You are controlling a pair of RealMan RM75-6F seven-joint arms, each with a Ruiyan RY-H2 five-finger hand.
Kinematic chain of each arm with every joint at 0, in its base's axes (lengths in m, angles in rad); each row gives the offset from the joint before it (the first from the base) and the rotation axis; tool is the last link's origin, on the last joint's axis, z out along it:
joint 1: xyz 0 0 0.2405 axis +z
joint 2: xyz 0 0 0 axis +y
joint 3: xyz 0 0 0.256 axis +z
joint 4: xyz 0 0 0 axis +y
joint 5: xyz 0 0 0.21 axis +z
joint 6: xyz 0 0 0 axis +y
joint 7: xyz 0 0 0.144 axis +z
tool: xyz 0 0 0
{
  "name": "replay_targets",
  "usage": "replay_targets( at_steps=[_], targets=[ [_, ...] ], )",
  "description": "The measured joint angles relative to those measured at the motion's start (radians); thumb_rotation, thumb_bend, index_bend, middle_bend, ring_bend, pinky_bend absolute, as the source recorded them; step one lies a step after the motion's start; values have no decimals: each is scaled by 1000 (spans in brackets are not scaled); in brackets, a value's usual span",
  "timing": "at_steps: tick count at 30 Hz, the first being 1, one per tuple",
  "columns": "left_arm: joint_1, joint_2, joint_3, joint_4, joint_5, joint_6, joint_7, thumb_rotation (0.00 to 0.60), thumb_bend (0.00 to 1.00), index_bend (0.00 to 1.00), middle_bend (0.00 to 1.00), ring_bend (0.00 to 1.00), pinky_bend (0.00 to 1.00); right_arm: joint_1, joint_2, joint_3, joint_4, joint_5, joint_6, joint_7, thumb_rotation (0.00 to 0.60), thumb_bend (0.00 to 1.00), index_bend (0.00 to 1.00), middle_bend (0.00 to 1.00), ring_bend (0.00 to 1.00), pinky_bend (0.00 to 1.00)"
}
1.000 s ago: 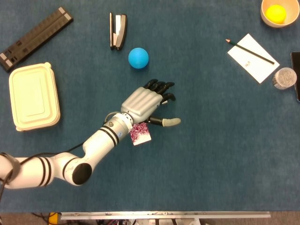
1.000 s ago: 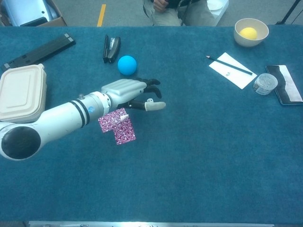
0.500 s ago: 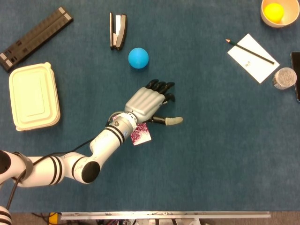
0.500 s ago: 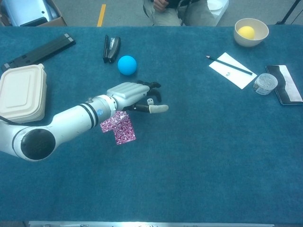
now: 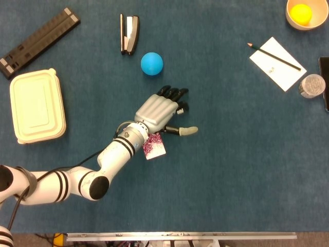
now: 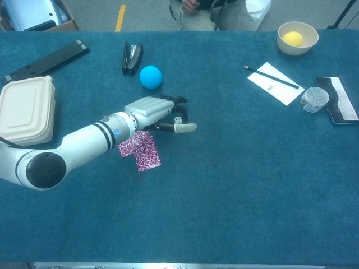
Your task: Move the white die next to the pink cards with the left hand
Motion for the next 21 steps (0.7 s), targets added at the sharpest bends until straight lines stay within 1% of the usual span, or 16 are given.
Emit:
replay_targets(
  at_steps=[6, 13, 21],
  targets=[
    [6, 25, 10, -23, 7, 11, 9, 0, 25, 302, 0, 0, 0, 1, -4, -2, 2, -2, -3, 3, 600, 288, 254, 211, 57, 63],
    [21, 54, 28, -49, 1, 26, 23, 0, 25, 305, 0, 0, 0, -2, -2, -4, -1, -10, 3, 6, 600, 288, 254, 211, 57, 63],
    [30, 93, 30, -74, 1, 44, 33, 0, 25, 305, 0, 0, 0, -4, -1, -7, -6, -15, 6, 2, 600, 288, 253, 211, 57, 63]
  ],
)
